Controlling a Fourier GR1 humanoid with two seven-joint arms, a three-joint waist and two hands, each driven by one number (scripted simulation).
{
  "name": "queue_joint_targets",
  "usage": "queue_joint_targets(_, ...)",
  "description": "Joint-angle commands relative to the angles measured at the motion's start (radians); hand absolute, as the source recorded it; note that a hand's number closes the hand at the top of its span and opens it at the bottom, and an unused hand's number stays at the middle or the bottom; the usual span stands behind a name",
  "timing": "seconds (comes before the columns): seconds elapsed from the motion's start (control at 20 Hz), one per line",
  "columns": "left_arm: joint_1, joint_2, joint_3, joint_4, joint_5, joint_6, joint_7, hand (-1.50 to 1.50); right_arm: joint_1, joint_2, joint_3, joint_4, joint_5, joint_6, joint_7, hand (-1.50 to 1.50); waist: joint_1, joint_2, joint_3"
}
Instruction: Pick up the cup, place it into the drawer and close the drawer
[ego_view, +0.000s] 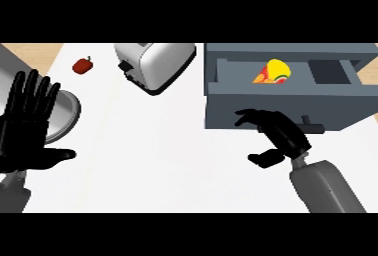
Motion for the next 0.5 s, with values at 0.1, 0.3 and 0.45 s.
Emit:
queue_joint_targets(0.1, -0.001, -0.036, 0.040, -0.018, -0.024, -0.016, 0.052, -1.50, -0.186, 0.067, -0.033, 0.337, 0.067, -0.064, -0.070, -1.50, -0.003, 0.001, 0.000)
queue_joint_targets(0.3, 0.031, -0.044, 0.081, 0.055, -0.046, -0.116, -0.014, -1.50, -0.289, 0.073, -0.102, 0.574, 0.063, -0.130, -0.170, -1.50, 0.006, 0.005, 0.001)
queue_joint_targets(0.45, -0.050, -0.040, 0.095, 0.076, -0.034, -0.103, 0.045, -1.50, -0.342, 0.049, -0.162, 0.706, 0.029, -0.151, -0.269, -1.50, 0.006, 0.010, 0.001)
